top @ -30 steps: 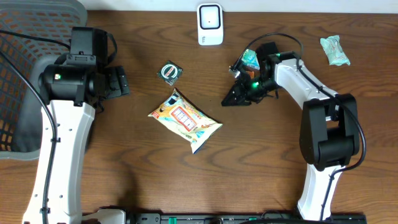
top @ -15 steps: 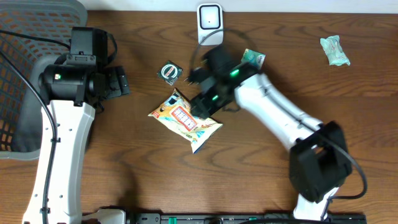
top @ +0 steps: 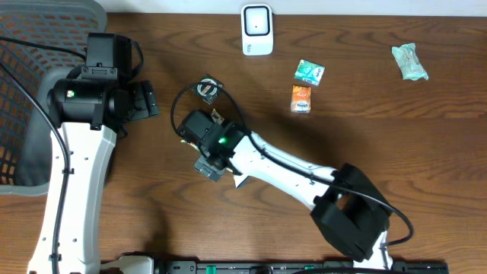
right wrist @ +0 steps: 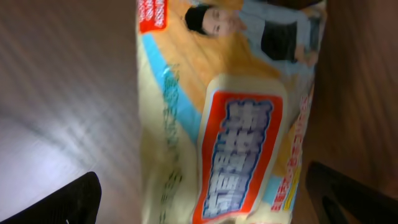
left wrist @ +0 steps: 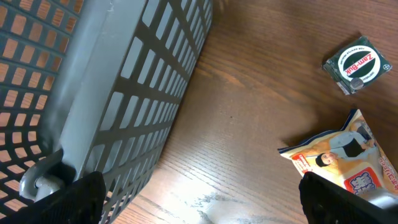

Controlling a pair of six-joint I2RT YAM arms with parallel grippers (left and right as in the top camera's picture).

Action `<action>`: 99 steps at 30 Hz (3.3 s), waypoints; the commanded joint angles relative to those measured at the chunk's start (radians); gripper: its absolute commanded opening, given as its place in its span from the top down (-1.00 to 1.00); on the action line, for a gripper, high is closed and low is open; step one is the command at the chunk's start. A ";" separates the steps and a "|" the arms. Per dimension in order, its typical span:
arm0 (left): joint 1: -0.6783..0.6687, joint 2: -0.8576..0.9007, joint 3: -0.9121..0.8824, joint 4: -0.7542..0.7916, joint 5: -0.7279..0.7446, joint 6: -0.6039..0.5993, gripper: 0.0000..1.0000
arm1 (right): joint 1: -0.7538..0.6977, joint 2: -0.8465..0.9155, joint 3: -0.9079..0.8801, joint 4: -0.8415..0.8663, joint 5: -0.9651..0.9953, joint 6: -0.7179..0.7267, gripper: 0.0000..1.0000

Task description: Scan the item barcode

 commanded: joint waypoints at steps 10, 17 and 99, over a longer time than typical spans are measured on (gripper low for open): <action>0.005 -0.007 0.009 -0.003 -0.017 -0.006 -0.96 | 0.090 0.165 0.000 0.106 0.422 -0.005 -0.99; 0.005 -0.007 0.009 -0.003 -0.017 -0.006 -0.95 | 0.070 0.254 -0.001 0.126 0.444 -0.023 -0.82; 0.005 -0.007 0.009 -0.003 -0.017 -0.006 -0.95 | -0.459 0.010 0.116 -0.402 -0.358 0.092 0.98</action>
